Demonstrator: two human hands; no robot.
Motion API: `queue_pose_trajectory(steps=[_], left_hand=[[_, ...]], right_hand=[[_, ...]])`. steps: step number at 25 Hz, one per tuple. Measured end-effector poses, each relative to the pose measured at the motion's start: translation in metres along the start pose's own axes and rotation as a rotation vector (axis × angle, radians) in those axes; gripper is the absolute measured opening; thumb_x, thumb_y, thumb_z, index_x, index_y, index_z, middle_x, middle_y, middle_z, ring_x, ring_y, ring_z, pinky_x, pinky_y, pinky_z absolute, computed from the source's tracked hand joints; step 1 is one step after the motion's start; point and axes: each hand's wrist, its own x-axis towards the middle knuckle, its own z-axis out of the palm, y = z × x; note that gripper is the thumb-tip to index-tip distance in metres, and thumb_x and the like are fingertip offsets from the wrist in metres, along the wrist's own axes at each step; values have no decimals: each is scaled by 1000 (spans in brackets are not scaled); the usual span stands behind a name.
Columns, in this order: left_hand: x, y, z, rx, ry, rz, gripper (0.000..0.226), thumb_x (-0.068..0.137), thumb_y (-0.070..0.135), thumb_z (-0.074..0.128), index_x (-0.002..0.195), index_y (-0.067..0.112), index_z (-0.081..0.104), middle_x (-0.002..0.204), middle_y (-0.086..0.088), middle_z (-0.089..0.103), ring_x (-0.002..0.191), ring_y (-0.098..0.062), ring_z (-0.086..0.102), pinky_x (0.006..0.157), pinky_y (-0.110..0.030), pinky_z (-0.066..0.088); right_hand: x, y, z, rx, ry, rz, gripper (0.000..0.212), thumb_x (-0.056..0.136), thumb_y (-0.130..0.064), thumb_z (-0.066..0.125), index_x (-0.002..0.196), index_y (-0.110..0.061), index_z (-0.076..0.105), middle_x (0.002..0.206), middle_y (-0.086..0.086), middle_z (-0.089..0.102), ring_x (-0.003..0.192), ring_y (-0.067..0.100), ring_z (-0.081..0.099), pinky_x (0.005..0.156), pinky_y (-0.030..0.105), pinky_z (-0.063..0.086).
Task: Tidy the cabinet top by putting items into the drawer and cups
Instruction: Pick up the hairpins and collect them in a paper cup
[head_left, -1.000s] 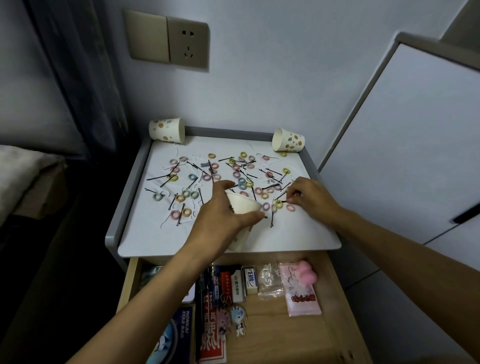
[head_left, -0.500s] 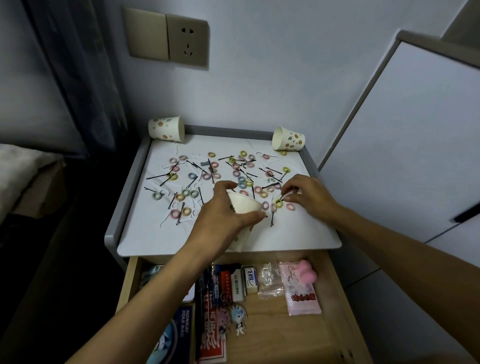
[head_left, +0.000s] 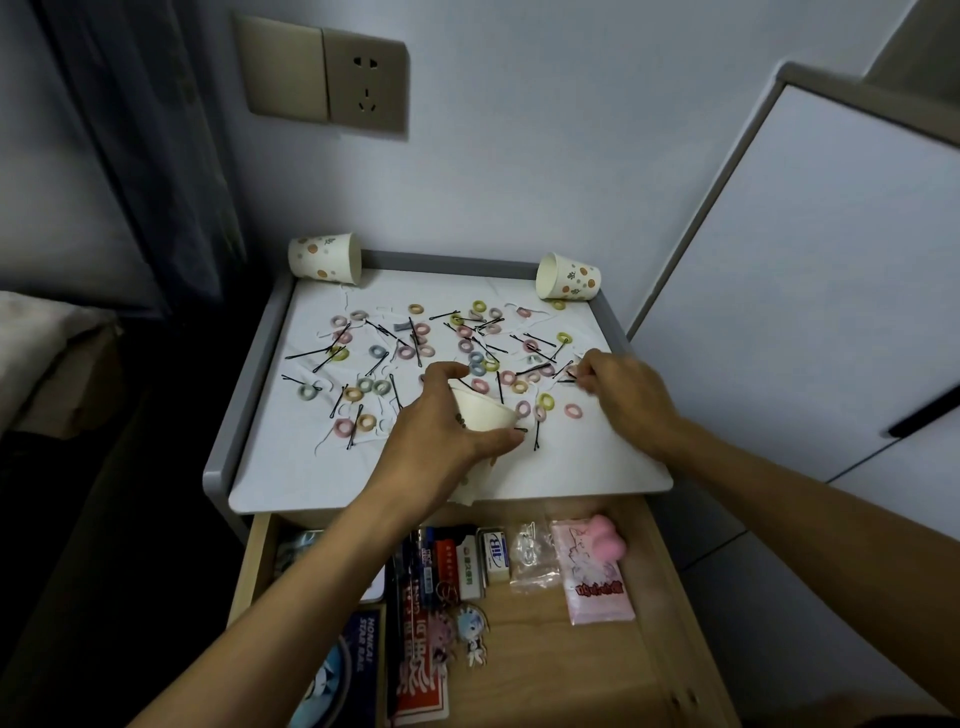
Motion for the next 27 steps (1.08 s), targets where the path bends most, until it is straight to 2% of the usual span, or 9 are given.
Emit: queue_pose_trajectory(steps=[2,5,7,10,12,17,19,22,27], left_hand=[[-1,0,0,72,3,33,84,69,31,86,136,29,35,107,3,61,94,-20,62,81,-37,55],[-1,2,2,110,1,49,93,66,28,89,139,28,31,112,1,56,102,-25,60,86,-44,55],[0,2,3,123,-3,62,97,65,26,89,140,28,30,112,2,55,101,-24,60,85,-42,54],[2,0,5,140,-7,73,102,63,23,90,144,25,27,111,1,59,97,-22,60,77,-31,48],[0,-1,6,138,-16,67,104,63,21,90,146,24,26,106,1,60,95,-20,60,74,-28,45],[-2,1,0,123,21,91,99,65,20,89,143,24,29,109,7,51,98,-18,55,80,-30,48],[-2,0,-4,121,43,84,96,65,20,89,142,24,31,110,5,52,98,-19,56,80,-32,50],[0,0,-11,111,101,59,96,64,23,89,141,26,32,115,0,54,103,-24,56,81,-37,51],[5,-3,-20,84,165,35,94,66,26,88,142,28,33,121,-3,57,105,-25,55,81,-34,47]], right_hand=[[3,-1,-16,14,53,-5,16,98,-19,55,108,-13,67,100,6,69,84,18,61,72,27,45],[4,-24,-48,315,-9,-62,17,97,-14,56,108,-10,69,92,7,70,70,10,63,67,20,53],[-3,-54,-66,389,-121,-238,16,95,-14,59,106,-12,71,88,-2,69,68,9,64,66,18,54],[-12,-92,-71,289,-252,-535,15,92,-16,63,100,-14,75,91,-4,70,77,10,65,70,15,47],[-13,-101,-68,269,-261,-602,14,90,-16,64,99,-13,75,93,-2,71,83,9,64,75,15,45],[-10,-69,-59,413,13,-301,10,87,-14,70,96,-15,74,96,-2,66,85,6,59,76,22,50],[-13,-46,-45,323,-88,-246,11,84,-12,72,94,-17,74,94,-4,64,82,3,56,73,27,48],[-20,-33,-18,201,-257,-290,17,80,-11,77,94,-20,75,93,-8,61,78,1,51,70,20,38],[-19,-32,-1,236,-227,-305,10,81,-12,76,88,-17,74,92,-6,62,83,7,55,72,22,43]])
